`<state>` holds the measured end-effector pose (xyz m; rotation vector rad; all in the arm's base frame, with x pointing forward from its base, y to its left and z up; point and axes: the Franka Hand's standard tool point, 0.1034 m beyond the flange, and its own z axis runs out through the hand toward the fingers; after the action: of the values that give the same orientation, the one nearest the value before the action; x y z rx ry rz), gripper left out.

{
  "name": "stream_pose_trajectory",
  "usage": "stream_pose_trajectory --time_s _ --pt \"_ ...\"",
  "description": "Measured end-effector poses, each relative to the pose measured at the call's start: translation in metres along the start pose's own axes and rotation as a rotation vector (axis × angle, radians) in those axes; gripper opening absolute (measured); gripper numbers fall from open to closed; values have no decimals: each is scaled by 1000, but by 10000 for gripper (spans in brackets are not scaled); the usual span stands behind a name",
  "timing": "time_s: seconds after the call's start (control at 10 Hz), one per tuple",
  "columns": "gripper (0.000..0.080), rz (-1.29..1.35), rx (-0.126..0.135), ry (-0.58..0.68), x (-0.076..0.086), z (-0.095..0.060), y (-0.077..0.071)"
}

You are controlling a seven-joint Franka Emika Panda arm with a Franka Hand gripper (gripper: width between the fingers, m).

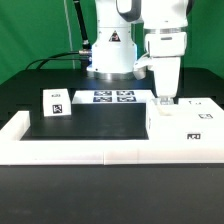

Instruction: Assemble cabinet

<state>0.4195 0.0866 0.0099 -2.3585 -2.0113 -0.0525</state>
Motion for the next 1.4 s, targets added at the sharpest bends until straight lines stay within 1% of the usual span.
stream_pose_trajectory --time_s 0.1,0.5,0.6,0.7,0.8,0.9,1.0,1.1,1.2,1.4 --pt "68 0 -1 0 0 0 0" --pt "68 0 0 0 0 0 0" --pt "68 -3 9 -10 -1 -1 -1" --pt "68 -11 20 -32 -2 -10 -1" --pt "68 -21 20 -54 -2 -22 1" --pt "68 -25 9 -63 -2 -32 5" --pt "69 -26 8 -73 -3 -38 6" --pt "69 -32 13 -86 -5 -42 8" --pt "69 -46 12 -95 -7 -48 13" --pt "69 -60 9 -100 -9 -52 24"
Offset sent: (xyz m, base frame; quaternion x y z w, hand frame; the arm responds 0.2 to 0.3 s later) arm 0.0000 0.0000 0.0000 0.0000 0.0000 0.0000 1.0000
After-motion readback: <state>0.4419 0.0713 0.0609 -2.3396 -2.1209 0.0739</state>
